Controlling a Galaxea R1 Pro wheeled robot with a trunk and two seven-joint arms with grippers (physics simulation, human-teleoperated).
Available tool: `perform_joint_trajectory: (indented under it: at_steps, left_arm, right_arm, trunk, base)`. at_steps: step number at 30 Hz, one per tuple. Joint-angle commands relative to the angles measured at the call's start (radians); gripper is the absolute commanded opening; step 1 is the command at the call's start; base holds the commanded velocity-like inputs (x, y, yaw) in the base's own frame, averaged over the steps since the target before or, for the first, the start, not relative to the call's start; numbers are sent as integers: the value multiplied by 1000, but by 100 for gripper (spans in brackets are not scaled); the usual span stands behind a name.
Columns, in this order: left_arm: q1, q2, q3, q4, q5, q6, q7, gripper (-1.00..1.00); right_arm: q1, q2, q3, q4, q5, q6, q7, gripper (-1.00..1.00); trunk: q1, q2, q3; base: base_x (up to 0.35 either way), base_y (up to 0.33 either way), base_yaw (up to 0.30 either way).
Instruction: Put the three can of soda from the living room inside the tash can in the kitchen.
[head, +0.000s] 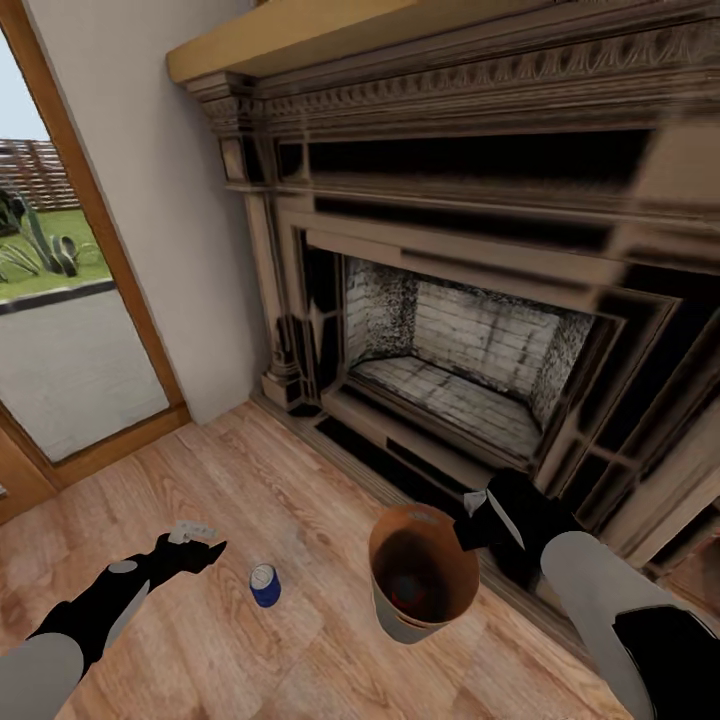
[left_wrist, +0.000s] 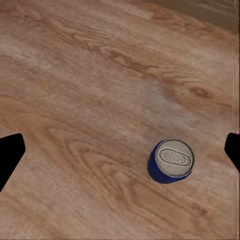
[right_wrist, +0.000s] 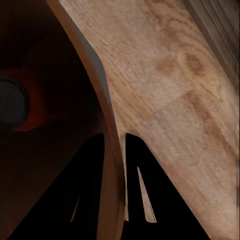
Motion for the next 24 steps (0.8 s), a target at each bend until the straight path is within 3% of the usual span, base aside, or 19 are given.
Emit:
perform_joint_trajectory:
  at_steps: [1,13,24]
  left_arm:
    - [0,-1,0,0,0,0,0,100]
    - [0,-10,-1,0,0,-1,0,100]
    - [0,-10,-1,0,1,13,-2,100]
  right_arm:
    - [0,0,-2,0,-15,3,3,-100]
    - [0,2,-2,0,-15,3,3,-100]
    - [0,4,0,1,-15,3,3,-100]
  trunk:
    - [0,0,1]
    - [0,0,15]
    - [0,0,19]
  base:
    - [0,-205,-197]
    - [0,-206,-193]
    - [42,214,-64]
